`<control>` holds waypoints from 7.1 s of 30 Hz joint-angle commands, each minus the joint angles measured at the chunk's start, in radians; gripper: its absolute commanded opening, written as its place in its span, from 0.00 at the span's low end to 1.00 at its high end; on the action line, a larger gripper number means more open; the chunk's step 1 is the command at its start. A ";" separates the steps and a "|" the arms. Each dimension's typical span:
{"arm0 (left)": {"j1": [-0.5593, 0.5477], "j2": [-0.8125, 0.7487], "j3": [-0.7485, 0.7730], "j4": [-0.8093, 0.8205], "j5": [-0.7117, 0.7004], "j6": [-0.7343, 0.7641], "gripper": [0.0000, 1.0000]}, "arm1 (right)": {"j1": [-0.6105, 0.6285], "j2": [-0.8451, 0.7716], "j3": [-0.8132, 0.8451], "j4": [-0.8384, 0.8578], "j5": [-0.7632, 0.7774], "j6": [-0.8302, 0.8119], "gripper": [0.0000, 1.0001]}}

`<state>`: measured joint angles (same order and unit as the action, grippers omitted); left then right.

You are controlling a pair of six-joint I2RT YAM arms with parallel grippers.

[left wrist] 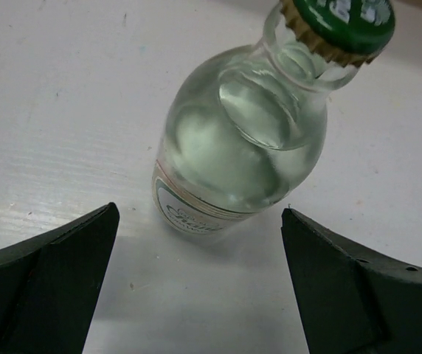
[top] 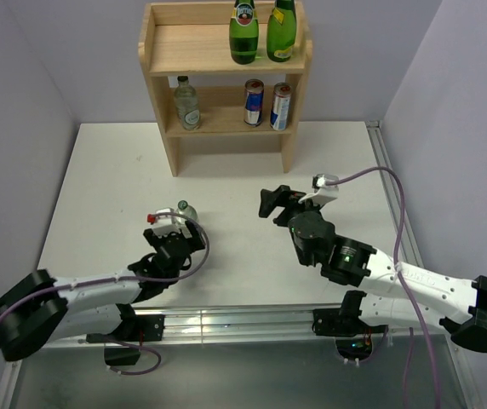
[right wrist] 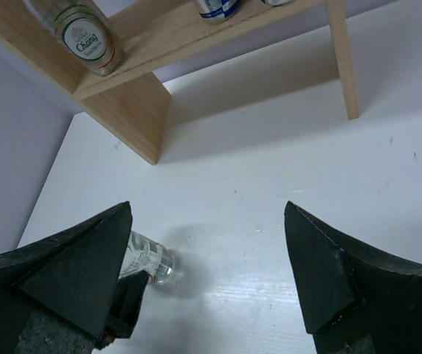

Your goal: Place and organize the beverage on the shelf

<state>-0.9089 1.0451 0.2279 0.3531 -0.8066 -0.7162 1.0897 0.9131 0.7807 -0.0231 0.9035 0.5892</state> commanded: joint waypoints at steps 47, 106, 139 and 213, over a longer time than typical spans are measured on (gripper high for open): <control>0.082 0.340 0.734 0.009 0.018 0.497 0.00 | 0.010 -0.158 -0.212 -0.104 0.046 0.167 0.78; 0.289 0.745 1.343 -0.169 0.230 0.518 0.00 | 0.009 -0.141 -0.250 -0.101 0.092 0.173 0.75; 0.335 0.964 1.567 -0.556 0.422 0.406 0.12 | 0.006 -0.166 -0.262 -0.107 0.107 0.169 0.75; 0.309 1.049 1.322 -0.597 0.477 0.342 0.70 | 0.009 -0.180 -0.265 -0.123 0.098 0.204 0.74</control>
<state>-0.5694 1.9541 1.6665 0.0986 -0.4000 -0.3397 1.0935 0.7532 0.5159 -0.1505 0.9646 0.7696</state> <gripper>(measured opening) 0.713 0.743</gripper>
